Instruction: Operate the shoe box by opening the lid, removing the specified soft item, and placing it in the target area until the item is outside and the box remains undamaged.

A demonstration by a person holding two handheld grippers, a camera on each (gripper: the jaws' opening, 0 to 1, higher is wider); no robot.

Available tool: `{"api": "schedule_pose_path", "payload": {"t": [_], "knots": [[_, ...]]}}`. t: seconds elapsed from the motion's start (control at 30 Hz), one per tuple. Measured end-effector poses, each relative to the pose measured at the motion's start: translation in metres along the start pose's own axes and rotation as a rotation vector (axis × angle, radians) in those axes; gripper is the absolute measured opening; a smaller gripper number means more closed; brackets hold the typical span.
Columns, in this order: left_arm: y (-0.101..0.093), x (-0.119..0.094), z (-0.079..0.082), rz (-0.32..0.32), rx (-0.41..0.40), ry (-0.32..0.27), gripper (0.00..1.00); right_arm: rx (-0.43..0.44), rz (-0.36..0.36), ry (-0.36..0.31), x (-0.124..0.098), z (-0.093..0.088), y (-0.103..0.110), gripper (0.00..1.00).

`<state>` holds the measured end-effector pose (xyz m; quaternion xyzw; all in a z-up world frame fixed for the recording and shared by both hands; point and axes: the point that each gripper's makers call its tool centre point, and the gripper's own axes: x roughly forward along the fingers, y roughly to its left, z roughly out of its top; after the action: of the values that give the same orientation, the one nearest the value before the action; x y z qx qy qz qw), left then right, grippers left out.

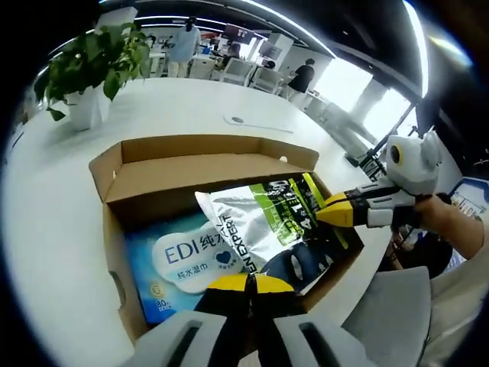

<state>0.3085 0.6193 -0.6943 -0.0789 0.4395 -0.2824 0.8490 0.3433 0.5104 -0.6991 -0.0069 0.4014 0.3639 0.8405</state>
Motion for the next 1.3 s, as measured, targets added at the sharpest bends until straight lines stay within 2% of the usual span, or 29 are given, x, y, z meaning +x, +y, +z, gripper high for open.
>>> {"api": "schedule_pose_path", "payload": {"t": [0.33, 0.8, 1.3], "knots": [[-0.023, 0.009, 0.013, -0.014, 0.037, 0.003, 0.0, 0.017, -0.018, 0.005, -0.025, 0.002, -0.016, 0.0], [-0.059, 0.032, 0.029, -0.066, 0.093, 0.018, 0.0, 0.069, -0.062, 0.009, -0.064, -0.004, -0.052, 0.0], [-0.094, 0.057, 0.043, -0.115, 0.114, 0.014, 0.0, 0.1, -0.096, 0.016, -0.089, -0.01, -0.085, 0.0]]}}
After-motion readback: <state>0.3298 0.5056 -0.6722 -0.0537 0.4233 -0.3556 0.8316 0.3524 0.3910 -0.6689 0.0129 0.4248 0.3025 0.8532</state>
